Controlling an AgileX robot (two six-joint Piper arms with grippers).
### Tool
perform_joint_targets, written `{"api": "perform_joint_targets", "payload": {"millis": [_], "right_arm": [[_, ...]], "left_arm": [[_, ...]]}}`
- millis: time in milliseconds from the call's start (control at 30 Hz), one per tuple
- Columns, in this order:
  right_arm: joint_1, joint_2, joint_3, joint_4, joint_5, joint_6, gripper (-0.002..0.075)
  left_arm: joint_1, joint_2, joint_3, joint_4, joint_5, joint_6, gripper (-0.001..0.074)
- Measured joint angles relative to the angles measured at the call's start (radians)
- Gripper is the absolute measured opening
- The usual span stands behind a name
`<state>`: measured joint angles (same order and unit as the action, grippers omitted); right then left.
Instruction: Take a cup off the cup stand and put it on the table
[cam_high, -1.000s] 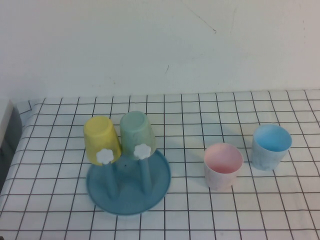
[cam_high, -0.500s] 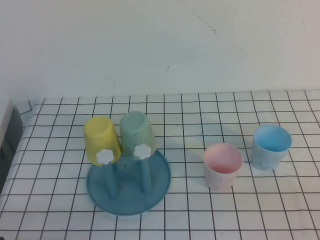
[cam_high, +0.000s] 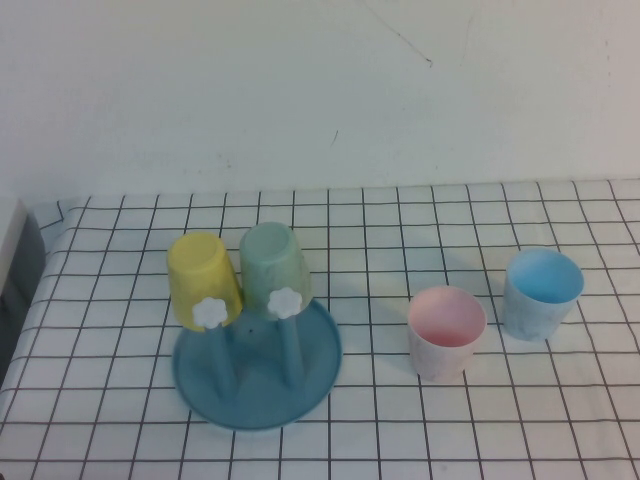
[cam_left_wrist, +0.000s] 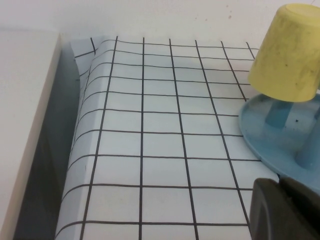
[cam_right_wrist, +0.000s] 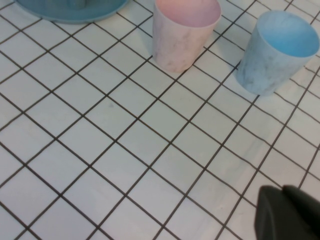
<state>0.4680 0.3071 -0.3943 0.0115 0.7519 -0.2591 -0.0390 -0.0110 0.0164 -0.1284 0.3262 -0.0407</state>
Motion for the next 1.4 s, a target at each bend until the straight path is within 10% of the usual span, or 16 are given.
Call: {"api": "perform_joint_targets", "payload": {"millis": [1400], "right_arm": [[0.0,0.0,0.0,0.0,0.0,0.0,-0.0003]], "left_arm": [[-0.039,0.0,0.0,-0.004,0.001,0.074,-0.0002]]}}
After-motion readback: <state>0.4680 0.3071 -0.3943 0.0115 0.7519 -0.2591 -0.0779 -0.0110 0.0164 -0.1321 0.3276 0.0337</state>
